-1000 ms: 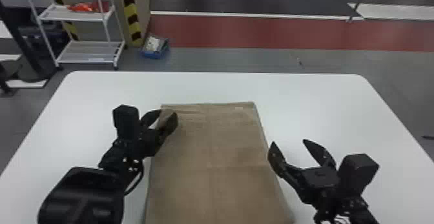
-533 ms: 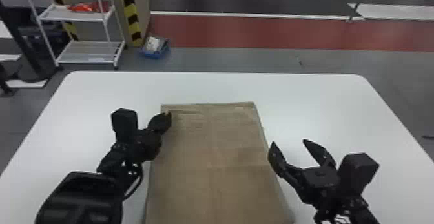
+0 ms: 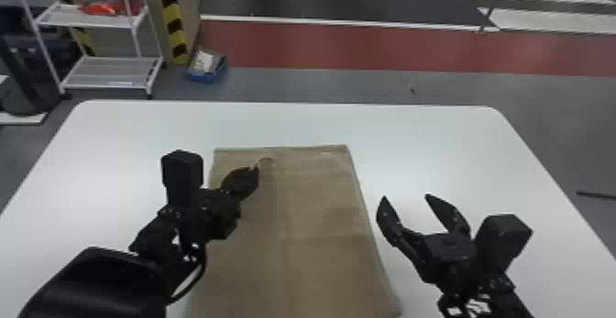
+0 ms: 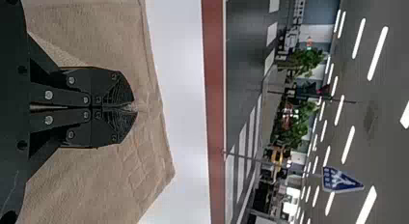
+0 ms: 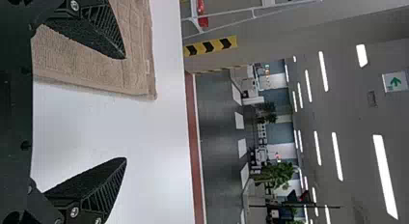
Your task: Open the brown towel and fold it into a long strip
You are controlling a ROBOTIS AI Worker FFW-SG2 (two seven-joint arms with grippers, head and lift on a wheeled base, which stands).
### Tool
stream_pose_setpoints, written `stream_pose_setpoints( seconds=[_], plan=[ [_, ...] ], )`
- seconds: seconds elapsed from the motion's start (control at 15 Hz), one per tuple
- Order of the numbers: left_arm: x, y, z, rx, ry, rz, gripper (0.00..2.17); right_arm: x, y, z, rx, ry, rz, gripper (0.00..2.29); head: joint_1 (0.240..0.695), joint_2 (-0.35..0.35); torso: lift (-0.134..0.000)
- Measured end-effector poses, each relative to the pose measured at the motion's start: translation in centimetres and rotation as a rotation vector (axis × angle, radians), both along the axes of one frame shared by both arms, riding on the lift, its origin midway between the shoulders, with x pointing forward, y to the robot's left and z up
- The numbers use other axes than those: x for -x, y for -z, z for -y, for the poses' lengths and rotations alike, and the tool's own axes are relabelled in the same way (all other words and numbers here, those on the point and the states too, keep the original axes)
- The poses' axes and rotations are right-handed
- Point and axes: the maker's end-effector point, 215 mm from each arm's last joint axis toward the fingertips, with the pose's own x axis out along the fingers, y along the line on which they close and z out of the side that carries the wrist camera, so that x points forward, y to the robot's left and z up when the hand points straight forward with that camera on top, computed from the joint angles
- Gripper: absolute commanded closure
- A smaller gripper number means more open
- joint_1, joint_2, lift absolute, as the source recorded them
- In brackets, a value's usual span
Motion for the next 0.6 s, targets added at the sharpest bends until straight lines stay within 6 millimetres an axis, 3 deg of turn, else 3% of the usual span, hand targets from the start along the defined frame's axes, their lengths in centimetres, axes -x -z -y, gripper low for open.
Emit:
stream_pose_setpoints(
  seconds=[0.27, 0.33, 0.4, 0.47, 0.53, 0.6],
  plan=[
    [4.4, 1.1, 8.2, -0.061, 0.136, -0.089, 1.44, 0.5, -0.5, 3.6, -0.014, 0.081, 0.020, 0.14, 0.695, -0.298, -0.123],
    [5.2, 0.7, 10.5, -0.073, 0.176, -0.085, 1.29, 0.7, -0.5, 4.3, -0.017, 0.092, 0.022, 0.14, 0.695, -0.324, -0.123],
    [5.6, 0.2, 12.5, -0.078, 0.210, -0.075, 0.91, 0.9, -0.5, 4.7, -0.022, 0.100, 0.022, 0.14, 0.695, -0.350, -0.123],
    [6.0, -0.2, 14.5, -0.081, 0.239, -0.066, 0.32, 1.0, -0.4, 5.2, -0.025, 0.108, 0.022, 0.14, 0.695, -0.350, -0.123],
    [6.2, -0.3, 15.6, -0.085, 0.255, -0.063, 0.04, 1.2, -0.4, 5.4, -0.026, 0.113, 0.022, 0.14, 0.695, -0.350, -0.123],
    [6.2, -0.2, 16.0, -0.087, 0.259, -0.062, 0.03, 1.3, -0.3, 5.6, -0.026, 0.115, 0.021, 0.14, 0.695, -0.350, -0.123]
  ],
)
